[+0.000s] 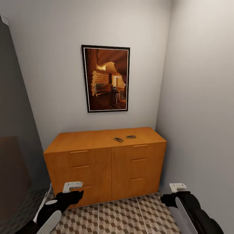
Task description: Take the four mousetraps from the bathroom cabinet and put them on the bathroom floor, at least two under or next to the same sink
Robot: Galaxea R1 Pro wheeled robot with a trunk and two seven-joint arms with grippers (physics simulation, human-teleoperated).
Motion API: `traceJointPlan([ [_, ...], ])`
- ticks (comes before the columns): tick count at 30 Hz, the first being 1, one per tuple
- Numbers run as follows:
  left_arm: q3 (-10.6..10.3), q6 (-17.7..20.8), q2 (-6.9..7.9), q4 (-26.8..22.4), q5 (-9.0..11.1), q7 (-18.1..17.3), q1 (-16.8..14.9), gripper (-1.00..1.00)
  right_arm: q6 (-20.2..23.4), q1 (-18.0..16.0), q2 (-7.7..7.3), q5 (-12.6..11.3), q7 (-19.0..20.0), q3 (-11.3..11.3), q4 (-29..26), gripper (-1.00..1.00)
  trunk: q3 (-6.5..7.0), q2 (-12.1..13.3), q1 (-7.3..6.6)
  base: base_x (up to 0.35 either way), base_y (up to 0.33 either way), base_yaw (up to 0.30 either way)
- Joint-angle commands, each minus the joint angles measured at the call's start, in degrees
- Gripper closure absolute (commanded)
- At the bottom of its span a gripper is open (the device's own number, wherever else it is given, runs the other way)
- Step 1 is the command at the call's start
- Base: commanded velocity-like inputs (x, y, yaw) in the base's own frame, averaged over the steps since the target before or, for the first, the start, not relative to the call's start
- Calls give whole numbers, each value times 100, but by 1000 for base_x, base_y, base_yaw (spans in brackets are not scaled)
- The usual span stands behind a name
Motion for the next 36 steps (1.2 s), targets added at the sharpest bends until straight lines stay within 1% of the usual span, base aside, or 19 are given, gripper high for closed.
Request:
traceJointPlan([
  [1, 20, 58, -44, -49, 35, 62, -17, -100, 134, -5, -3, -44, -90, -25, -163, -100, -8, -5, 1, 0, 0, 0],
  [5, 101, 209, -220, -145, -8, 65, -45, -100, 477, -6, 0, 16, -182, -145, -659, -100, -8, -5, 1, 0, 0, 0],
  [6, 120, 279, -317, -171, -19, 65, -51, -100, 477, -8, -2, 39, -216, -191, -840, -100, -8, -5, 1, 0, 0, 0],
  [7, 127, 326, -377, -180, -23, 64, -57, -100, 477, -8, -3, 47, -232, -213, -917, -100, -8, -5, 1, 0, 0, 0],
  [12, 144, 692, -746, -204, -36, 64, -124, -100, 477, 3, -29, 69, -337, -292, -1159, -100, -8, -5, 1, 0, 0, 0],
  [13, 144, 692, -746, -204, -36, 64, -124, -100, 477, 3, -29, 69, -337, -292, -1159, -100, -8, -5, 1, 0, 0, 0],
  [16, 149, 961, -996, -210, -53, 68, -287, -100, 477, 15, -37, 74, -400, -342, -1220, -100, -8, -5, 1, 0, 0, 0],
  [19, 151, 1191, -1206, -213, -81, 66, -521, -100, 477, -9, -44, 77, -440, -410, -1250, -100, -8, -5, 1, 0, 0, 0],
  [20, 152, 1295, -1326, -215, -97, 65, -696, -100, 477, -43, -47, 78, -457, -459, -1262, -100, -8, -5, 1, 0, 0, 0],
  [25, 153, 1458, -1622, -214, -116, 67, -1172, -100, 477, -282, -45, 79, -480, -522, -1275, -100, -8, -5, 1, 0, 0, 0],
  [29, 153, 1636, -1816, -216, -126, 65, -1576, -100, 477, -532, -44, 79, -489, -540, -1275, -100, -8, -5, 1, 0, 0, 0],
  [33, 153, 1773, -1959, -211, -153, 69, -2045, -100, 477, -818, -33, 79, -499, -548, -1265, -100, -8, -5, 1, 0, 0, 0],
  [35, 153, 1814, -2015, -210, -203, 71, -2298, -100, 477, -968, -19, 79, -502, -550, -1254, -100, -8, -5, 1, 0, 0, 0],
  [36, 153, 1842, -2061, -207, -288, 71, -2558, -100, 477, -1115, -1, 79, -504, -548, -1242, -100, -8, -5, 1, 0, 0, 0],
])
